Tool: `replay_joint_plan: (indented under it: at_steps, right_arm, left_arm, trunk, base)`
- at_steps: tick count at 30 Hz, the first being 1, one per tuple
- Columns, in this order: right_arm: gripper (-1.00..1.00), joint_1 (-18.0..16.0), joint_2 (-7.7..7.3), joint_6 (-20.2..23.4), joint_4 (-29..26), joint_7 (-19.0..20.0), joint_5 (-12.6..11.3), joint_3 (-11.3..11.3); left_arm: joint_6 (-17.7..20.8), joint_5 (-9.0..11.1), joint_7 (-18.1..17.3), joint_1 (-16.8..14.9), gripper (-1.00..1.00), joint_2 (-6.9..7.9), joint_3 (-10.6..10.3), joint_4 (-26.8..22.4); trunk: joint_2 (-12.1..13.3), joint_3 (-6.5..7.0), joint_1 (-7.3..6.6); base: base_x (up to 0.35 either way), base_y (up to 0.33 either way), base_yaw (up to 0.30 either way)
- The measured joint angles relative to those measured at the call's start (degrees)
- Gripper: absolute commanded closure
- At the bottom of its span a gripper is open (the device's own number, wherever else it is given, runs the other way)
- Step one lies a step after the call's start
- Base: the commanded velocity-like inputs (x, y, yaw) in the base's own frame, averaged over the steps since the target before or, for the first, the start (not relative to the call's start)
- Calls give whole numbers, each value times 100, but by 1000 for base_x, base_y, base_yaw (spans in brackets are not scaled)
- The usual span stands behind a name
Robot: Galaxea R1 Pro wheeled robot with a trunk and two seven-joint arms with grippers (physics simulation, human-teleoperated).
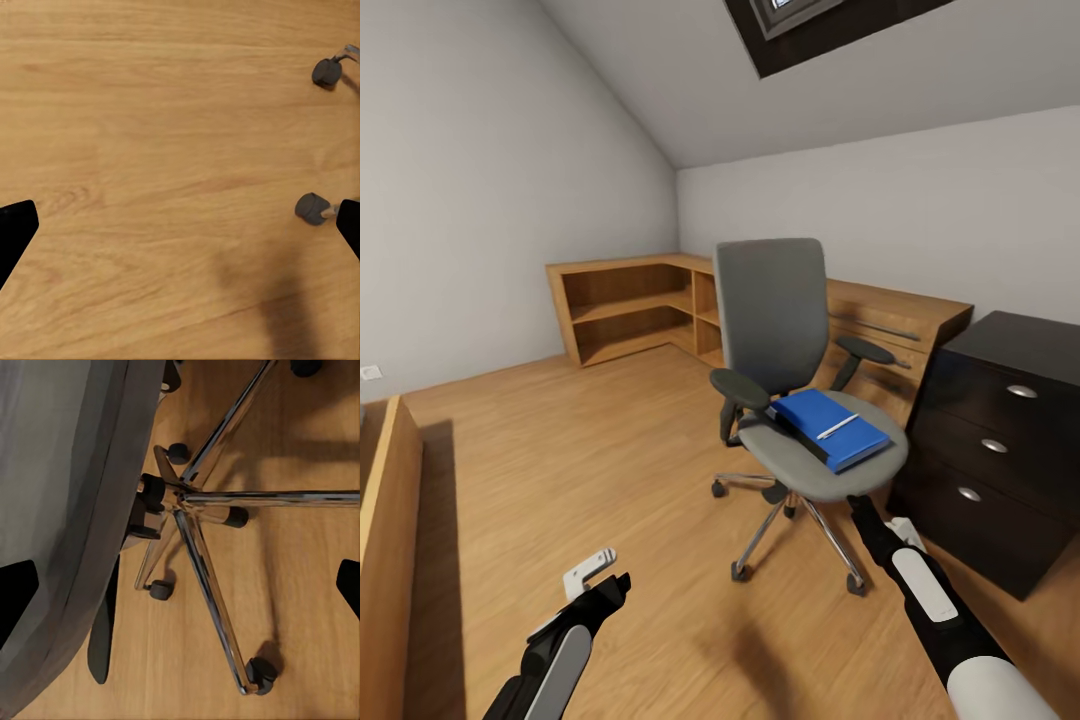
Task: In the bedroom, organize the workspace by keeping the computer under the desk, ensuring the monitor is on the desk, placing the keyboard on the desk next to the monitor, placing the mouse on the desk next to the keyboard, moving the folder from the swivel chair onto the desk next to the mouse, stacking the notebook on top of the folder with the pen on top of the notebook, and positioning the swivel chair next to the desk.
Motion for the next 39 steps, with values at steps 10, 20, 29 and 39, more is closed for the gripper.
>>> replay_joint_plan:
  at_steps: [10, 20, 29, 39]
  right_arm:
    - [-100, -1, -1, -10, -6, -4, 2, -10]
    - [-100, -3, -4, -14, -6, -9, 24, -16]
    - [-100, -1, -5, -14, -12, -9, 6, -11]
    - [-100, -2, -5, -14, -8, -6, 12, -11]
  left_arm:
    - [-6, -2, -2, 1, -100, -7, 1, 14]
    - [3, -1, -2, 2, -100, -6, -23, 18]
    - [-14, -6, -2, 1, -100, 1, -200, 133]
    - [-18, -17, -5, 1, -100, 2, -209, 153]
  trunk:
    - [0, 0, -1]
    - [-1, 0, -1]
    - [-1, 0, -1]
    - [-1, 0, -2]
  base:
    - [246, -79, 0]
    - [242, -101, 104]
    - [296, -96, 90]
    - [314, -13, 2]
